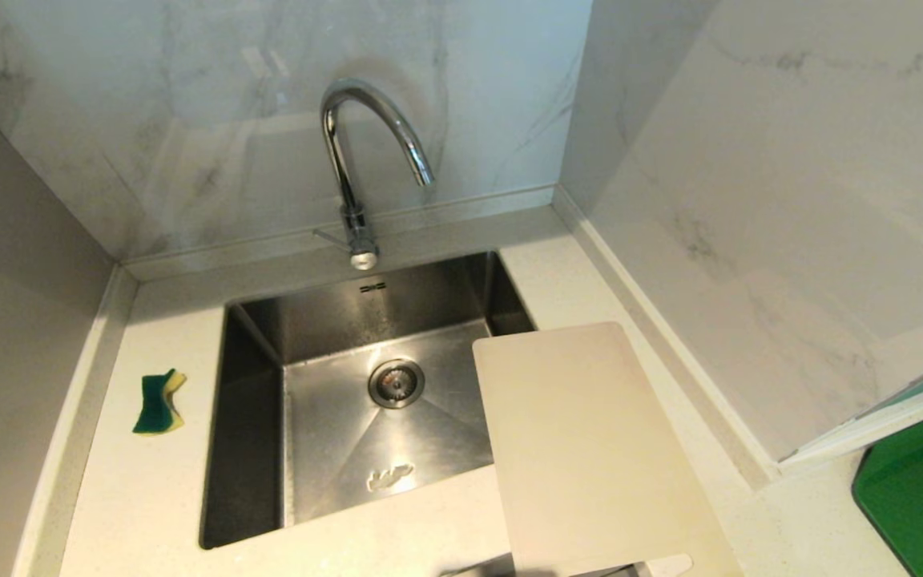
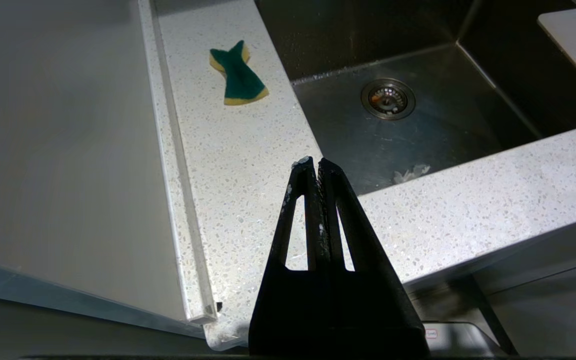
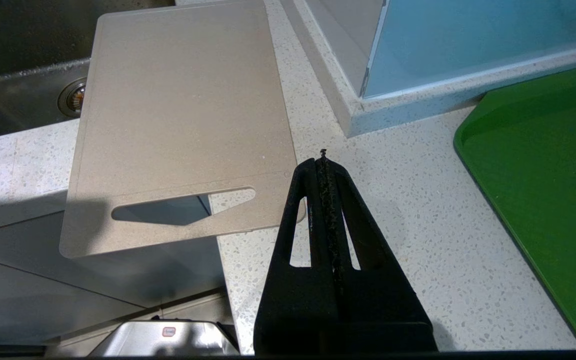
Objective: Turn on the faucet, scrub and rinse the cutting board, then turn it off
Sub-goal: Turn on the tap
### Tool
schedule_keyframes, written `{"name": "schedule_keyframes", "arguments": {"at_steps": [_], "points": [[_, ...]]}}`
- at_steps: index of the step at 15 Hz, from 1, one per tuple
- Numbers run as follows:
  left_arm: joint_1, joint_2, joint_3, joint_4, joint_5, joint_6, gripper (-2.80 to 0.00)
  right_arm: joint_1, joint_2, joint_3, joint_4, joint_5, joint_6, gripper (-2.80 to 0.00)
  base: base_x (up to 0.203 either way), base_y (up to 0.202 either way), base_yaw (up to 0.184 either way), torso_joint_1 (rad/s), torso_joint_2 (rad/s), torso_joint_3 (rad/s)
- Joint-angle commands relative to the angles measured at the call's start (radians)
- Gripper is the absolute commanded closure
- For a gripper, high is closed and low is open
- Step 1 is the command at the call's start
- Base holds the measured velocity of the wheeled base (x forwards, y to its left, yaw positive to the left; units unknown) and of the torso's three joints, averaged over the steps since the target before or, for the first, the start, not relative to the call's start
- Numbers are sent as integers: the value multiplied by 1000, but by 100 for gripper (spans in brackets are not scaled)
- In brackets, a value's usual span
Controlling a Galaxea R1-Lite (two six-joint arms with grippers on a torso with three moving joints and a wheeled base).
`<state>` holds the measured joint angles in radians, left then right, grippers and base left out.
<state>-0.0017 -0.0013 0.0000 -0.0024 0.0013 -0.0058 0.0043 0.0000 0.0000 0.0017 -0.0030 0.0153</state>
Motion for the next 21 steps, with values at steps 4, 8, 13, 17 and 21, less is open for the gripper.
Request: {"name": "schedule_keyframes", "arguments": {"at_steps": [4, 8, 13, 17, 21], "points": [[0, 0, -4, 1, 3, 28, 0, 0, 2, 1, 0, 0, 0, 0, 0, 0, 0, 0, 0, 0], [0, 109, -212, 36, -3, 65, 0, 0, 2, 2, 0, 0, 0, 0, 0, 0, 0, 0, 0, 0], [-1, 434, -579, 48, -8, 162, 0, 0, 2, 2, 0, 2, -2, 0, 0, 0, 0, 0, 0, 0], [-3, 734, -825, 42, -12, 227, 0, 0, 2, 0, 0, 2, -2, 0, 0, 0, 0, 0, 0, 0], [-4, 1022, -1077, 6, -13, 249, 0, 0, 2, 0, 0, 2, -2, 0, 0, 0, 0, 0, 0, 0]]}}
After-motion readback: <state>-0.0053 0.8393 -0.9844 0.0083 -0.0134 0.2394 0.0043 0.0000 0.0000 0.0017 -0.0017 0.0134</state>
